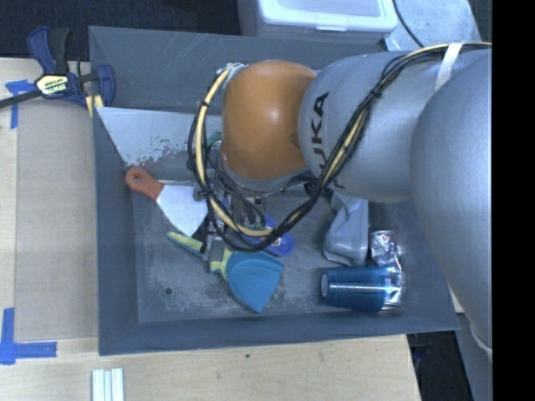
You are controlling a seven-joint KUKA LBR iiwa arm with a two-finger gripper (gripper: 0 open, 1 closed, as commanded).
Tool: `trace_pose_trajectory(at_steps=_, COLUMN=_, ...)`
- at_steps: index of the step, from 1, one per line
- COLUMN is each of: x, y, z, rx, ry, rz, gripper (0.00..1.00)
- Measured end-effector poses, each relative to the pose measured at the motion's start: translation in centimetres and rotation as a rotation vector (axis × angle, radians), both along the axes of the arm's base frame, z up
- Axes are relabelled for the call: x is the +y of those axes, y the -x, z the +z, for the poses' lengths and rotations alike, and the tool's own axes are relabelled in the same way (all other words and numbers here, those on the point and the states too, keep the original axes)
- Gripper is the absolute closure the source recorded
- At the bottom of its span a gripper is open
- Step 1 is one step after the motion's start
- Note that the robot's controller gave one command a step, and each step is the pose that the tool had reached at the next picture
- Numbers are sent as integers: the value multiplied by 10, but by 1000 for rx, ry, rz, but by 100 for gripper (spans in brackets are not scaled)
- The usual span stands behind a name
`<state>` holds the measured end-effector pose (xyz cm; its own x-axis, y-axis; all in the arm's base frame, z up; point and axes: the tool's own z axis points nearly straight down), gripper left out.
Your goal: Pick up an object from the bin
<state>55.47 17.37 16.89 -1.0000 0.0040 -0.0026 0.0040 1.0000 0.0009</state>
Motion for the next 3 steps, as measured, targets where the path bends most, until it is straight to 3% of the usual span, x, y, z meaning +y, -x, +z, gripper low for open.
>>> trace_pose_trajectory(at_steps=1, x=0, y=0, z=0, rx=0, ry=0, rz=0, gripper=0)
trace_pose_trajectory(at_steps=2, x=-16, y=-4, z=-5, rx=0, ry=0, rz=-56, gripper=0)
trace_pose_trajectory(at_steps=3, x=2, y=0, z=66, rx=-9, ry=-3, rz=4, gripper=0)
